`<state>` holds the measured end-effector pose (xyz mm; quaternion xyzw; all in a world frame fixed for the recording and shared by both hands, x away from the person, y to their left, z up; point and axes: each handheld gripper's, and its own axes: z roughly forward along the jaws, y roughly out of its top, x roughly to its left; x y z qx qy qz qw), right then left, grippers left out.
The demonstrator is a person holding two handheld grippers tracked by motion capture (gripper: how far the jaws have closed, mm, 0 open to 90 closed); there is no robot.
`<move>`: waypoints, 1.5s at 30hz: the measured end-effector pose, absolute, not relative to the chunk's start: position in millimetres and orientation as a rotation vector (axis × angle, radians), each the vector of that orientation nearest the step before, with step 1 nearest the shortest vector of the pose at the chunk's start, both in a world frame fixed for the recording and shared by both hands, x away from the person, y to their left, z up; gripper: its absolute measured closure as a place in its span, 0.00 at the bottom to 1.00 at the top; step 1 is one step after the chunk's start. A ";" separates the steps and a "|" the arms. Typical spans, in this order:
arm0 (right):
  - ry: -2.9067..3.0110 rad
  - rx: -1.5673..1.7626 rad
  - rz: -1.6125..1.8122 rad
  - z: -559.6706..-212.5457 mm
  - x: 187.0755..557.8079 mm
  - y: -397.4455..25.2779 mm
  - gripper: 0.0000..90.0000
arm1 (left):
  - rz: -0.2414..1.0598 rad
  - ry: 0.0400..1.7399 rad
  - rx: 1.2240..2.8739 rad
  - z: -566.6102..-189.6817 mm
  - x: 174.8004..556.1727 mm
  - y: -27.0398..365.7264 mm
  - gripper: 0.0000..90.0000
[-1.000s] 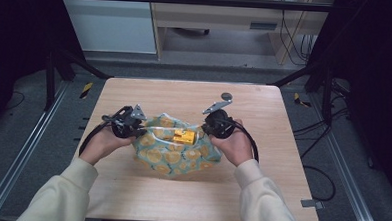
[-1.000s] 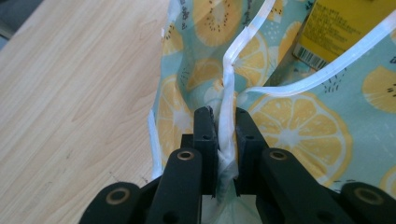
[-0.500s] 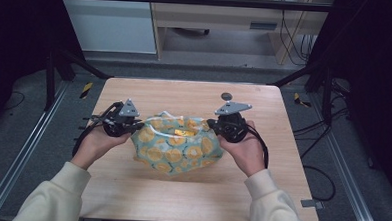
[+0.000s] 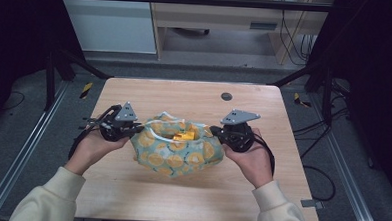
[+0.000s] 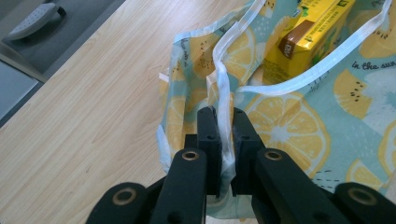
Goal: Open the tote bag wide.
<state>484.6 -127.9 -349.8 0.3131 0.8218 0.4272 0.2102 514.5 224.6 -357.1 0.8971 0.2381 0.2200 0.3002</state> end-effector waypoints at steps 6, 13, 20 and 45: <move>2.296 0.858 1.189 -351.8 476.5 -132.4 1.00 | 0.572 0.601 2.379 -354.4 505.3 223.7 0.95; 2.319 0.846 1.191 -357.7 464.5 -138.4 1.00 | 0.531 0.575 2.392 -359.8 496.8 223.3 0.95; 2.339 0.839 1.176 -365.4 455.5 -143.9 1.00 | 0.518 0.559 2.405 -366.0 489.9 221.3 0.95; 2.487 0.863 1.072 -418.6 442.4 -140.4 0.78 | 0.373 0.511 2.500 -431.9 464.1 203.9 0.95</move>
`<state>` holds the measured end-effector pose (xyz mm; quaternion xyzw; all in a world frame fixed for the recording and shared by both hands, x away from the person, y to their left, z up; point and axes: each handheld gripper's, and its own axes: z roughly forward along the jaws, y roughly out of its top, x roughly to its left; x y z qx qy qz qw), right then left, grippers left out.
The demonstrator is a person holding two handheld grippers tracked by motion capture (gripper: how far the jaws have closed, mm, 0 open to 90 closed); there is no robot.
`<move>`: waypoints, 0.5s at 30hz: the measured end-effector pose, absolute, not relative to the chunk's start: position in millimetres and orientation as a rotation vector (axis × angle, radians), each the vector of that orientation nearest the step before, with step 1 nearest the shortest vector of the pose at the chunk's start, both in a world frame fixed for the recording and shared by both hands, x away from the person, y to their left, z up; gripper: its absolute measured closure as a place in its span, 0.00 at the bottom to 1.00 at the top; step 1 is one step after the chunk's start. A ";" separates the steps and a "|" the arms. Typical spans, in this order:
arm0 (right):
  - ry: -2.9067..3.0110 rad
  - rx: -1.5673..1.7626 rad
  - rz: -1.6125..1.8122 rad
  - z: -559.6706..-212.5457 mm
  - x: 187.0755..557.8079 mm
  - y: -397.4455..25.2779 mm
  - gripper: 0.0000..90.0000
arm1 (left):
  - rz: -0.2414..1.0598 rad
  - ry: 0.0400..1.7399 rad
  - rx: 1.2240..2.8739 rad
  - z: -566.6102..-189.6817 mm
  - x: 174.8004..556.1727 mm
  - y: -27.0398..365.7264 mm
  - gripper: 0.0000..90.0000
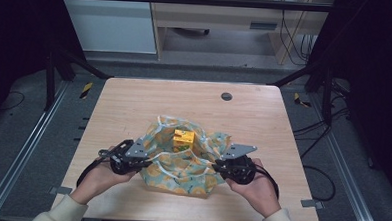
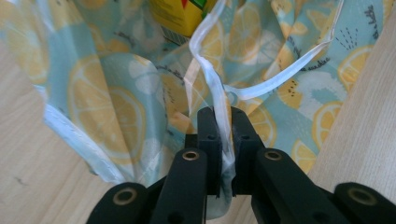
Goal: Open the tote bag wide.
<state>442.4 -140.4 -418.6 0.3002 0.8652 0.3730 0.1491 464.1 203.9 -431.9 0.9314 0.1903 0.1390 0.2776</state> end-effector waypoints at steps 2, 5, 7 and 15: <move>2.479 0.866 1.072 -414.5 445.3 -137.6 0.73 | 0.359 0.507 2.511 -436.7 463.6 202.6 0.95; 2.459 0.881 1.077 -407.7 453.9 -134.2 0.68 | 0.352 0.506 2.517 -443.1 462.7 200.3 0.95; 2.452 0.887 1.081 -405.4 457.6 -133.1 0.67 | 0.350 0.496 2.532 -443.9 462.9 200.1 0.95; 2.434 0.922 1.053 -399.6 492.3 -115.8 0.64 | 0.344 0.509 2.538 -451.8 464.3 200.5 0.95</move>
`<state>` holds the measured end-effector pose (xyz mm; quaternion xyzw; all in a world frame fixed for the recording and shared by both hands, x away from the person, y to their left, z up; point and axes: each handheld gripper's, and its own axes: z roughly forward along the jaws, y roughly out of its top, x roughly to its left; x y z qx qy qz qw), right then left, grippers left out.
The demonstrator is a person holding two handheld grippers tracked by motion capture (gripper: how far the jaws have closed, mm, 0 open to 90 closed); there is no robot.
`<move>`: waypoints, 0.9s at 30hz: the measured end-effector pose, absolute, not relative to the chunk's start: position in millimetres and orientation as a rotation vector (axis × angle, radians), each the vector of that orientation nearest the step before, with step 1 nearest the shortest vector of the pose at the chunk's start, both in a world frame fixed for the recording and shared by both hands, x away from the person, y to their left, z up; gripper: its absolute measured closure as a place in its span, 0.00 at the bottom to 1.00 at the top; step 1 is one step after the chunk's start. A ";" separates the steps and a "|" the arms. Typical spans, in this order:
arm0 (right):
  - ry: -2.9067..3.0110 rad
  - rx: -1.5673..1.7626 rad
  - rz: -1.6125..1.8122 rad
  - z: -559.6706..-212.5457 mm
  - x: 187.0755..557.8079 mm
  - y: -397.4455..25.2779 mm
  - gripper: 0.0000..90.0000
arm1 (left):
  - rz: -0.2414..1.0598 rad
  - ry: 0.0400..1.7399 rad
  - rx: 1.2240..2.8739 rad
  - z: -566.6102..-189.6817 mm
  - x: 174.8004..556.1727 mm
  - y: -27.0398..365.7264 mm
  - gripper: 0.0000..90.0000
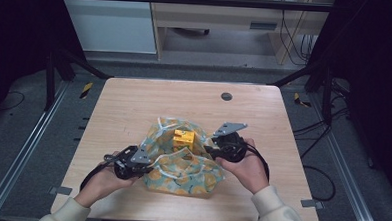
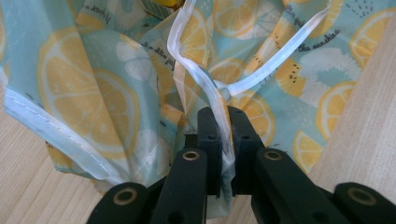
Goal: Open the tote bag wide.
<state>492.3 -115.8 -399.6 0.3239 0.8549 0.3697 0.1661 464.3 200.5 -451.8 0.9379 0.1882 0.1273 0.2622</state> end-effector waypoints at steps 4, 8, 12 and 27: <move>2.458 0.948 0.997 -409.5 503.6 -107.6 0.62 | 0.346 0.509 2.542 -454.0 464.8 200.3 0.95; 2.497 1.001 0.930 -421.2 518.1 -99.5 0.81 | 0.349 0.505 2.542 -454.8 467.8 201.2 0.95; 2.501 0.985 0.914 -420.9 527.6 -98.0 0.99 | 0.363 0.515 2.535 -454.1 470.7 201.9 0.95; 2.383 1.159 0.928 -417.1 591.9 -129.9 1.00 | 0.361 0.524 2.516 -457.4 475.8 189.3 0.95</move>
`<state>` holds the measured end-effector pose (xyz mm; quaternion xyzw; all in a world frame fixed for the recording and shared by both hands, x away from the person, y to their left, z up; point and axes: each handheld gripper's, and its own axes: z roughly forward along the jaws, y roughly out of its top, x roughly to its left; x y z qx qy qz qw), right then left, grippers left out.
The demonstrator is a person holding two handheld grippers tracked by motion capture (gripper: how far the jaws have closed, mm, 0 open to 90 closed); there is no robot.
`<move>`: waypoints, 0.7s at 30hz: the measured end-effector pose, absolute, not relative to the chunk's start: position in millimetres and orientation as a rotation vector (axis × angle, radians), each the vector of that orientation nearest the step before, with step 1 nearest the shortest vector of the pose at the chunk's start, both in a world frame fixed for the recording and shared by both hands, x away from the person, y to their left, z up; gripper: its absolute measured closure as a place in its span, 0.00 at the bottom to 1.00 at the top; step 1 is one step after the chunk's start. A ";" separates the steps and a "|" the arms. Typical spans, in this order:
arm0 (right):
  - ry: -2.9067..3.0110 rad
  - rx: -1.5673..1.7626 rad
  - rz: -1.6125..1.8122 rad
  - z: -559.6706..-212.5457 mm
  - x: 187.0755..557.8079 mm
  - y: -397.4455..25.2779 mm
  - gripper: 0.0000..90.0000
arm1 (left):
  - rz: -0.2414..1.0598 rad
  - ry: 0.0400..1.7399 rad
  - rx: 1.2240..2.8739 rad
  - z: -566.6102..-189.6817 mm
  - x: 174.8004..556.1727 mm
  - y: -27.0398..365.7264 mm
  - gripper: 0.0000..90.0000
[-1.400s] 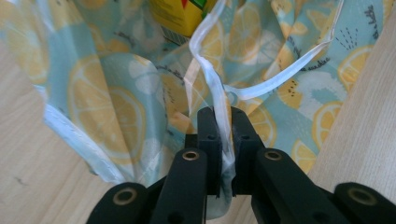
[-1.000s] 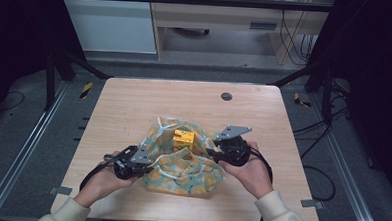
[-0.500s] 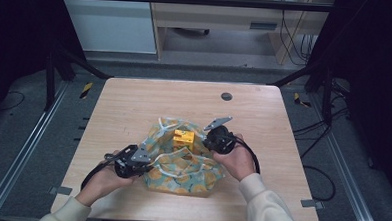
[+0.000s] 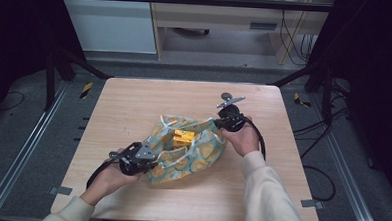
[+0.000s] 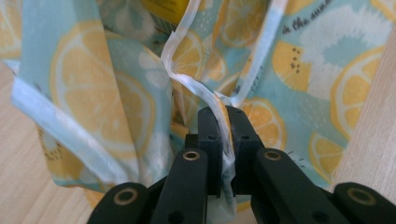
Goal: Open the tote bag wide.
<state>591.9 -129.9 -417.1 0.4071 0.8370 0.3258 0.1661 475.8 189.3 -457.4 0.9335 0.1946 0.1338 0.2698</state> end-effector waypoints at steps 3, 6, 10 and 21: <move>2.390 1.197 0.921 -430.0 595.7 -131.8 1.00 | 0.354 0.524 2.528 -460.1 476.4 189.4 0.96; 2.402 1.205 0.909 -442.1 597.2 -132.2 1.00 | 0.347 0.530 2.547 -463.4 476.2 189.3 0.96; 2.411 1.229 0.894 -451.4 598.0 -133.4 1.00 | 0.331 0.521 2.575 -467.0 474.8 189.2 0.96; 2.407 1.241 0.871 -454.5 597.8 -134.5 0.92 | 0.310 0.503 2.594 -469.3 468.4 189.4 0.95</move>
